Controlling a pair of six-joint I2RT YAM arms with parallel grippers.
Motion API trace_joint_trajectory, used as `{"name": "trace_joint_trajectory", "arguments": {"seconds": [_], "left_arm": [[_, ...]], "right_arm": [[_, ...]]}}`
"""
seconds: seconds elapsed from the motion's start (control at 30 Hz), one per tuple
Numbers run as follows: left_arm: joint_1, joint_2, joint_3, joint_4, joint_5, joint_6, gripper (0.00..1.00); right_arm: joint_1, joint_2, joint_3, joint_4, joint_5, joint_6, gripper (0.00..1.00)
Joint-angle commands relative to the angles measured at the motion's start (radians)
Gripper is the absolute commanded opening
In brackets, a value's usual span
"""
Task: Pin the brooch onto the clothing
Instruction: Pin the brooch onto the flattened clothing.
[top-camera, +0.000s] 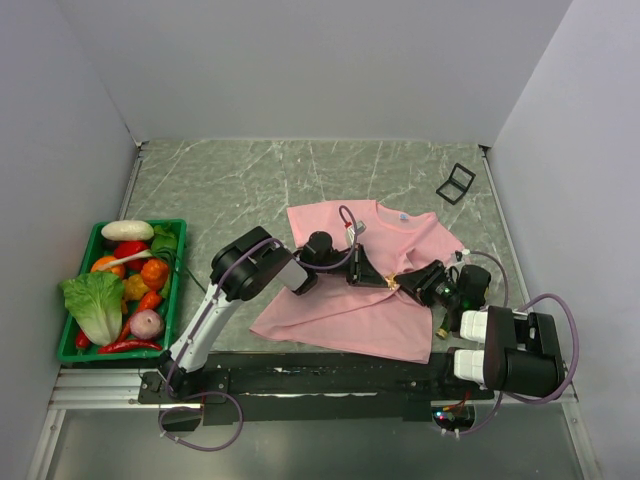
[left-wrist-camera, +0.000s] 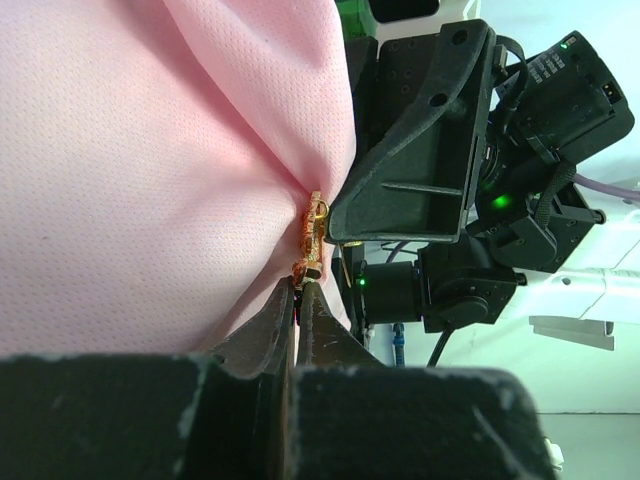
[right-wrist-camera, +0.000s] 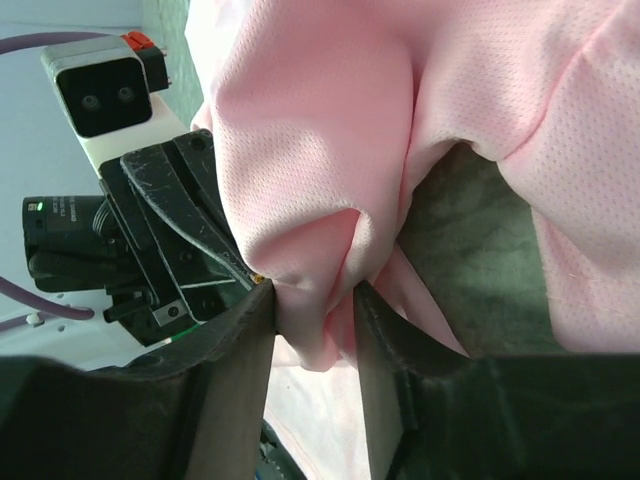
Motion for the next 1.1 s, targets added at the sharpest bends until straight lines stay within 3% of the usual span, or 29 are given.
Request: {"name": "trace_joint_trajectory", "arguments": {"seconds": [0.0, 0.43, 0.67, 1.07], "left_arm": [[-0.01, -0.038, 0.048, 0.051, 0.043, 0.017, 0.01], [-0.01, -0.052, 0.054, 0.038, 0.034, 0.022, 0.01], [-0.01, -0.035, 0.054, 0.115, 0.026, -0.072, 0.01], [-0.021, -0.042, 0.037, 0.198, 0.009, -0.153, 0.01]], "right_arm": [[-0.006, 0.007, 0.035, 0.028, -0.008, -0.021, 0.41], [0.008, -0.05, 0.034, -0.036, 0.052, -0.045, 0.4], [0.024, -0.121, 0.027, -0.111, 0.1, -0.076, 0.38], [0.09, -0.174, -0.015, -0.101, 0.195, -0.055, 0.38]]}}
